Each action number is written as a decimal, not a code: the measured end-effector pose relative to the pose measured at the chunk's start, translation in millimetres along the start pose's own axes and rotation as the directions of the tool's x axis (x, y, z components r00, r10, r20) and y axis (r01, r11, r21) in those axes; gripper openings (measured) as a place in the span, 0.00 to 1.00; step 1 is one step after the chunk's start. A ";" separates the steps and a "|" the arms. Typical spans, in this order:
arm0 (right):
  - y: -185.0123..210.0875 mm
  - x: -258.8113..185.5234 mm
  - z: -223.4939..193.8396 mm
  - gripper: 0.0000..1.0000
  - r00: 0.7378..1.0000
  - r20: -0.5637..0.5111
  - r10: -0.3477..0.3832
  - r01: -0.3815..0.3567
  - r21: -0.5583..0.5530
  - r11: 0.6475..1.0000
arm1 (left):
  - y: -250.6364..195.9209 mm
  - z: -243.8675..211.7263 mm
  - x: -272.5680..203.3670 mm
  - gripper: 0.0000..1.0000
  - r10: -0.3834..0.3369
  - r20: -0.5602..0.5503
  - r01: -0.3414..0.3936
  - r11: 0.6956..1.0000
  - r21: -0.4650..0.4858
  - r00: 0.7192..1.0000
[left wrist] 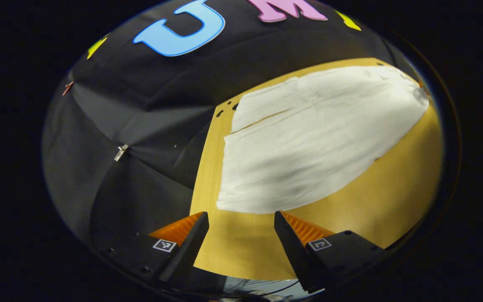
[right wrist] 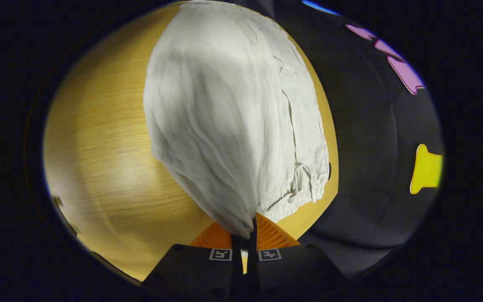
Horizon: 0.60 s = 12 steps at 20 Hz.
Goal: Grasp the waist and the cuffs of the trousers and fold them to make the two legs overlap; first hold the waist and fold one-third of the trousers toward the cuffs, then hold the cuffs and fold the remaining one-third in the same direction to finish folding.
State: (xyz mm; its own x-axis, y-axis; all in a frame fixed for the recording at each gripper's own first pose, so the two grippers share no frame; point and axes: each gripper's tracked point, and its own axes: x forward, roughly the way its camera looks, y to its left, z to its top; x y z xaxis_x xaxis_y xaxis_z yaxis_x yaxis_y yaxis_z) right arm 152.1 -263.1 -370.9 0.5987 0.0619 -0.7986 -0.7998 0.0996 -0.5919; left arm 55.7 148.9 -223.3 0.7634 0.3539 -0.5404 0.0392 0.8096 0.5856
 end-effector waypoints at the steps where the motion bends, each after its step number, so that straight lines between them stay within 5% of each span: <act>1: 0.8 -0.9 0.2 0.08 1.000 -0.004 -0.007 0.006 -0.019 1.000 | 3.0 -7.3 4.9 0.98 -0.004 -0.015 0.004 0.998 0.063 1.000; 6: 1.1 0.0 -0.8 0.08 1.000 -0.012 -0.025 0.025 -0.035 0.999 | 13.8 -37.9 52.7 0.98 -0.002 -0.064 0.030 0.901 0.433 0.998; 12: 0.9 -0.7 0.0 0.08 0.999 -0.015 -0.036 0.036 -0.061 0.997 | 16.2 -17.7 84.7 0.94 -0.008 0.027 -0.012 0.738 0.674 1.000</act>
State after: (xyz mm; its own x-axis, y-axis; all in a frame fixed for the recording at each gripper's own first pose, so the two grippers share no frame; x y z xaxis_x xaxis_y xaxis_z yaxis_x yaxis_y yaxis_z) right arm 151.0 -263.1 -370.9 0.6268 0.0432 -0.7780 -0.7792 0.0409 -0.6255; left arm 109.6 200.3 -270.3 0.7800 0.3348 -0.5286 0.4544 0.2776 0.8464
